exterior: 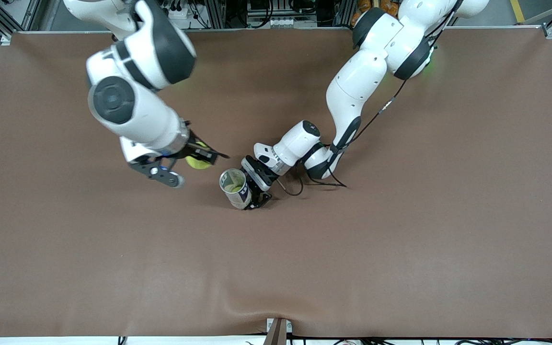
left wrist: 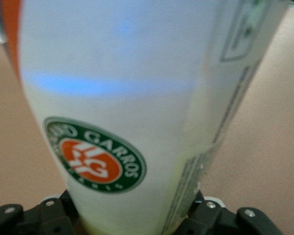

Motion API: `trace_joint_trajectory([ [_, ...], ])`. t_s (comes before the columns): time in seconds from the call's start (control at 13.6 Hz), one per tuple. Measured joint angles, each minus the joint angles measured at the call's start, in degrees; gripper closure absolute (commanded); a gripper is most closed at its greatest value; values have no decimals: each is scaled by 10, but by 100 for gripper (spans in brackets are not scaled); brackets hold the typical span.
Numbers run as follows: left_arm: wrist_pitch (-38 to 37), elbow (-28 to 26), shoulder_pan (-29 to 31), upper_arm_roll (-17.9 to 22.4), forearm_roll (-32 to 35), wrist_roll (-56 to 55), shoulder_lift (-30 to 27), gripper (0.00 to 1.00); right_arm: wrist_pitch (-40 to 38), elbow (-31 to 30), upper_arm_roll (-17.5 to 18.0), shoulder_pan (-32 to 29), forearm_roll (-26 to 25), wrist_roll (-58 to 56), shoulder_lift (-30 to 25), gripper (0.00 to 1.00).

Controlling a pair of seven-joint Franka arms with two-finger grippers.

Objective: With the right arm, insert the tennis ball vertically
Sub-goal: 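Carry the second ball over the can and lower it in, then open the right gripper and draw it back from the can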

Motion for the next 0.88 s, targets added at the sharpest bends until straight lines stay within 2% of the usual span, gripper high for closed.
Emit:
trace_joint_trajectory([
  [0.29,0,0,0,0,0,0,0,16,71,1,-1,33,0,64,35,100],
  [0.88,0,0,0,0,0,0,0,16,77,11,-10,31,-7,66,55,100],
])
